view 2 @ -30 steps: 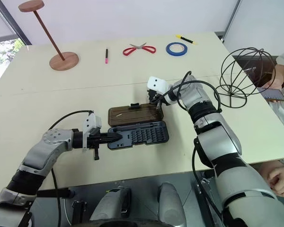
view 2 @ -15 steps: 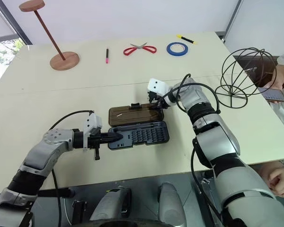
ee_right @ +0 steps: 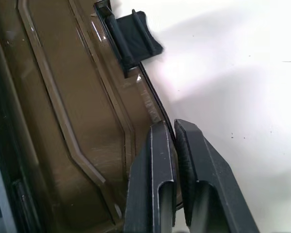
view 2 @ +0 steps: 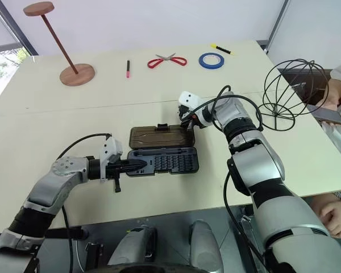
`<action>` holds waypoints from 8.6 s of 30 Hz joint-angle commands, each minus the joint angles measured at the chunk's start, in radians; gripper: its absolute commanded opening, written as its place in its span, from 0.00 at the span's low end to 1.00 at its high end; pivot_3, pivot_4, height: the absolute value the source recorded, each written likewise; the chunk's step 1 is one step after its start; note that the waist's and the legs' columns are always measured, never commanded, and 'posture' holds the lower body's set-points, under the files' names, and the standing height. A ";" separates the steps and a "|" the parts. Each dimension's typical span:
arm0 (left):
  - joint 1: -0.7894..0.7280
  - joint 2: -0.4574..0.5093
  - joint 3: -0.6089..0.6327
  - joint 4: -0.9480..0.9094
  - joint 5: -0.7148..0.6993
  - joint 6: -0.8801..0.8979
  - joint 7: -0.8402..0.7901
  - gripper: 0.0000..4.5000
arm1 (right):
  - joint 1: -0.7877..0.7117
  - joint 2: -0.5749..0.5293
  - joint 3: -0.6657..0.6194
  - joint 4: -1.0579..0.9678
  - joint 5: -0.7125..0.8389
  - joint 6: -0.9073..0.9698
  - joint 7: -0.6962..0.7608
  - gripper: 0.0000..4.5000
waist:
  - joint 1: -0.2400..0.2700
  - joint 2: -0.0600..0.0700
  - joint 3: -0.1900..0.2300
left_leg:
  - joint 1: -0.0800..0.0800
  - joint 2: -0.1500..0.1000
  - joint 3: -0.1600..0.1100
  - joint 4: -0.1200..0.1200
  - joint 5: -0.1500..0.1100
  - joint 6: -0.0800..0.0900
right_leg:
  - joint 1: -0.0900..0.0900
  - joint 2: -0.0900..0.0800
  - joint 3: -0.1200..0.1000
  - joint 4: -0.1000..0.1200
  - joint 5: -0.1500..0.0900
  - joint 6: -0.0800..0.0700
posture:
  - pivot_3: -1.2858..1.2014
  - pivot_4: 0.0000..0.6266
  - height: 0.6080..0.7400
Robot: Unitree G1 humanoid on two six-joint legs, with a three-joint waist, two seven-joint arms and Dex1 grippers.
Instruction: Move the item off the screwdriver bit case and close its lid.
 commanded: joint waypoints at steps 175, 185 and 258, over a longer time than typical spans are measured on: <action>-0.054 -0.051 0.018 0.039 0.051 -0.022 0.038 0.00 | 0.555 -0.192 -0.009 -1.238 -0.184 -0.056 -0.304 0.01 | 0.003 0.001 0.003 | -0.010 0.000 0.001 0.002 0.000 -0.001 | -0.010 0.000 0.000 0.000 0.001 -0.001 | 0.52 0.24 1.00; -0.202 -0.069 0.108 -0.087 -0.064 0.081 0.080 0.00 | 0.554 -0.202 0.020 -1.231 -0.194 -0.069 -0.314 0.01 | 0.007 0.000 0.004 | -0.011 0.000 0.000 0.003 0.000 -0.001 | -0.010 0.000 0.000 0.000 0.001 -0.001 | 0.52 0.24 1.00; -0.250 -0.011 0.153 0.295 0.056 -0.203 -0.074 0.00 | 0.537 -0.507 -0.145 -1.220 0.036 0.066 -0.059 0.82 | 0.013 -0.001 0.004 | -0.012 0.000 0.002 0.003 0.000 -0.001 | -0.010 -0.001 -0.001 -0.001 0.001 0.000 | 0.52 0.24 1.00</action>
